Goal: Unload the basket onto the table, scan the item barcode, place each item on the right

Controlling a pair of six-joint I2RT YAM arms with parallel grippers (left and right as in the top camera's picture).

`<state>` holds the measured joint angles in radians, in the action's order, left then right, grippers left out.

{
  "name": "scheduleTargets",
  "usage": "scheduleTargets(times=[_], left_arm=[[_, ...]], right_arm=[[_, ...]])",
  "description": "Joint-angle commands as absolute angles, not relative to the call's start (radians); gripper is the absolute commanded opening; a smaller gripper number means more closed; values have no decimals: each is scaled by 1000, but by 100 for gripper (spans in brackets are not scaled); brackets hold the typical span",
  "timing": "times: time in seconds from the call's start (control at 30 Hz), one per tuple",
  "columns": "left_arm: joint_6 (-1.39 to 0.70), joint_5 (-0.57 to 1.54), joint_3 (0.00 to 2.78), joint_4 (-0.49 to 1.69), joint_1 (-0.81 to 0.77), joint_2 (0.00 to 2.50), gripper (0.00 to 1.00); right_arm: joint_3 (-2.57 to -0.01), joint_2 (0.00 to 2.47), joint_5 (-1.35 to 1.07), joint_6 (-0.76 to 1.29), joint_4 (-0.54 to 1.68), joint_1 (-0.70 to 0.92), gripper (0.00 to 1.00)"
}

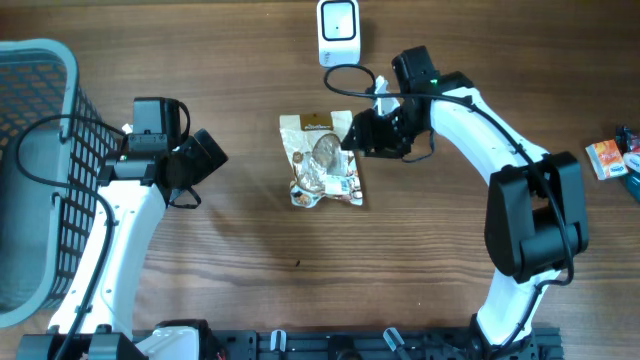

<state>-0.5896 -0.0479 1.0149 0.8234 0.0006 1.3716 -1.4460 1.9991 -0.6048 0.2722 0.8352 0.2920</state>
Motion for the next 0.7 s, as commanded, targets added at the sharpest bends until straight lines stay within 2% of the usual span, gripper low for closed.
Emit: scheduleTargets(times=[0.0,0.17,0.27,0.67], left_arm=[[-592,-58,1018,824,5,1371,100],[-592,-58,1018,824,5,1371,100],[-592,-58,1018,824,5,1371,100],[-592,-58,1018,824,5,1371,100]], right_arm=[[-1450,2012,-523,199,855,288,62],[-1449,2012,-516,252,826,289,62],[-1433,2013,-480,273,797,295,68],[-1186,2030,-471,486,432,376,70]])
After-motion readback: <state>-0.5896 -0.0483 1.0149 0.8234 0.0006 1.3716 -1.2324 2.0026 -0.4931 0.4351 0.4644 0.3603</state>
